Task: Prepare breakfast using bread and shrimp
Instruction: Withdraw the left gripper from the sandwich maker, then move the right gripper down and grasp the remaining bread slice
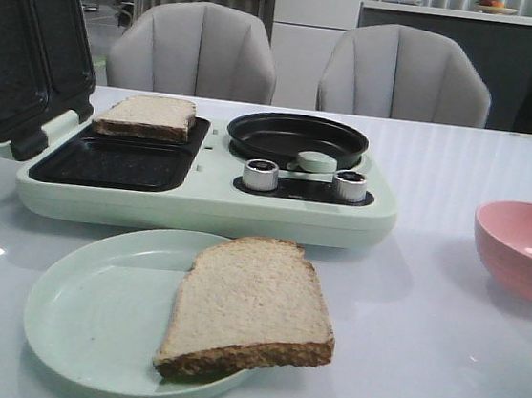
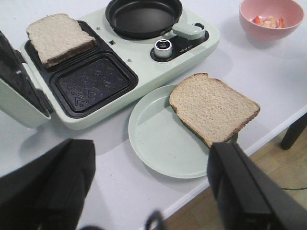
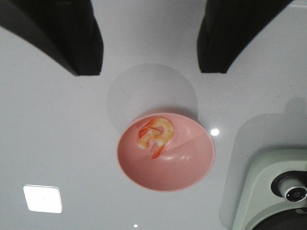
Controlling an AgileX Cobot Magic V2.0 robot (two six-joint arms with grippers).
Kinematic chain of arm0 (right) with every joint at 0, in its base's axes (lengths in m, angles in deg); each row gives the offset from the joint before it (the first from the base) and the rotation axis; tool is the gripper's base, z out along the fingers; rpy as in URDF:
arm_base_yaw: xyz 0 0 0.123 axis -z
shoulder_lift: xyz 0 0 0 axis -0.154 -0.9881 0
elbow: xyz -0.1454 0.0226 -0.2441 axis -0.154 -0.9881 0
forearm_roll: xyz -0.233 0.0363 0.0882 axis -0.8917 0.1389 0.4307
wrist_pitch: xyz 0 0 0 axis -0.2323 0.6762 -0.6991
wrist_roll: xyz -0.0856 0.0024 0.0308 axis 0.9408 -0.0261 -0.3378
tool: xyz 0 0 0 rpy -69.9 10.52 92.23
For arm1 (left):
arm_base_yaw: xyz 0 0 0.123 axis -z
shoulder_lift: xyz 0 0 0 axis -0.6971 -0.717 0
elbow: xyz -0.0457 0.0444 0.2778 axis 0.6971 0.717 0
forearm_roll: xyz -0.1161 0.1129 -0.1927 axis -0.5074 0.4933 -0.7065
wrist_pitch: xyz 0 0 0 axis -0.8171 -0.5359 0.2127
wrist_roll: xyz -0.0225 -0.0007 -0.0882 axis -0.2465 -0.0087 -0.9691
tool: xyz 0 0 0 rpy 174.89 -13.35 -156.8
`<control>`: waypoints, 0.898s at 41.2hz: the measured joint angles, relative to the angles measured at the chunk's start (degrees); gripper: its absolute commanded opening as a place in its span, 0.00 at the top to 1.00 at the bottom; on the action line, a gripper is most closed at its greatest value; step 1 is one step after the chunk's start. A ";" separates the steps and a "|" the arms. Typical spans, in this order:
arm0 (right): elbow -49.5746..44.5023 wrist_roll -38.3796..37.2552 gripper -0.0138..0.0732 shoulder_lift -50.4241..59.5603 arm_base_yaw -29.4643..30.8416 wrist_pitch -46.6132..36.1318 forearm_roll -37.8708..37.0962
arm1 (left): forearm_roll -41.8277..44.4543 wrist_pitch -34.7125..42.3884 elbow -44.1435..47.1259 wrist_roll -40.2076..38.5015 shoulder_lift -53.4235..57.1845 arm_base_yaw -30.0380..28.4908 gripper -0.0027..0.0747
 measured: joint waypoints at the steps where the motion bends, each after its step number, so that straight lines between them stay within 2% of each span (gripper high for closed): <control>1: 0.10 0.00 0.23 0.00 0.02 0.36 0.14 | 0.01 0.00 0.41 0.00 0.62 0.00 0.27; 7: 2.47 2.87 0.28 -2.12 -1.63 4.96 4.64 | 0.01 0.00 0.84 0.00 2.43 0.00 0.27; 17: 7.19 11.60 0.31 -12.32 -5.49 12.34 18.21 | -0.07 0.00 0.93 0.00 2.48 0.00 0.27; 25: 8.33 19.53 0.31 -23.25 -7.01 12.92 29.97 | -0.07 0.00 0.93 0.00 2.48 0.00 0.27; 37: 10.02 36.27 0.31 -39.88 -7.11 11.61 49.67 | -0.07 0.22 0.93 0.00 2.48 0.00 0.27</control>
